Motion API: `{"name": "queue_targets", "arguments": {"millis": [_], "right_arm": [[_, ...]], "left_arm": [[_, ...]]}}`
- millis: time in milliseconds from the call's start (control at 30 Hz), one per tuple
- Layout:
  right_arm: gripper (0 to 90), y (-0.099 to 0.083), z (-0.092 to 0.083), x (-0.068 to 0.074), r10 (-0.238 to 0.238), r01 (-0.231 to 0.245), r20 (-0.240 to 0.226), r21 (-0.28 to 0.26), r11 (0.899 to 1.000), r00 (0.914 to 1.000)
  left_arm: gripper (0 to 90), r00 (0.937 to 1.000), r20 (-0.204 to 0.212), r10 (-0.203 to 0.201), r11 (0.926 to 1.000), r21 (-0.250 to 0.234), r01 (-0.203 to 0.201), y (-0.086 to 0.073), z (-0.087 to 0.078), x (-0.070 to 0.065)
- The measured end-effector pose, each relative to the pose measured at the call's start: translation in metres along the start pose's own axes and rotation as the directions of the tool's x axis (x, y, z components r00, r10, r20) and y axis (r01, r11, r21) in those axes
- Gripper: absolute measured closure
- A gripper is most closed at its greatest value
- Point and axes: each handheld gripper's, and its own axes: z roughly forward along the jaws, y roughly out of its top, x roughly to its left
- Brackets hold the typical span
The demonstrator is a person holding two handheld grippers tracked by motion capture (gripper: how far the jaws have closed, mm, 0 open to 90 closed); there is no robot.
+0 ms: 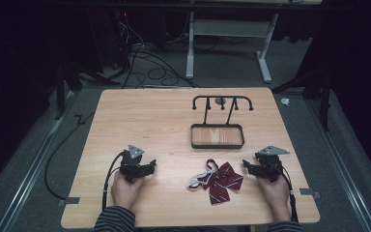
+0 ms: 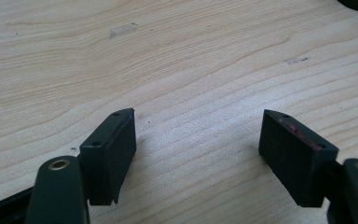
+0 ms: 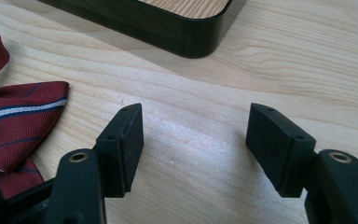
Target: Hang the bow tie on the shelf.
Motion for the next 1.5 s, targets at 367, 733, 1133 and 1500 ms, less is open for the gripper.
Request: {"name": "queue_targets", "arguments": {"millis": [367, 733, 1133, 1500], "right_arm": [[53.8, 0.0, -0.002, -0.001, 0.005, -0.005, 0.0, -0.001, 1.0, 1.0], [57.1, 0.001, -0.019, -0.001, 0.043, -0.044, -0.028, -0.035, 0.998, 0.9987], [62.9, 0.017, -0.032, 0.015, 0.009, -0.021, -0.136, -0.09, 0.996, 0.9906], [63.7, 0.03, -0.026, 0.033, -0.037, 0.02, -0.187, -0.09, 0.996, 0.9817]], "left_arm": [[27.6, 1.0, -0.005, -0.002, 1.0, -0.001, 0.002, 0.0, 0.0, 0.0], [27.2, 1.0, -0.009, -0.001, 1.0, 0.001, 0.001, 0.0, 0.0, -0.001], [26.5, 1.0, -0.009, -0.001, 1.0, 0.001, 0.001, -0.001, 0.0, -0.001], [26.5, 1.0, -0.008, -0.001, 1.0, 0.003, 0.001, -0.001, -0.001, -0.001]]}}
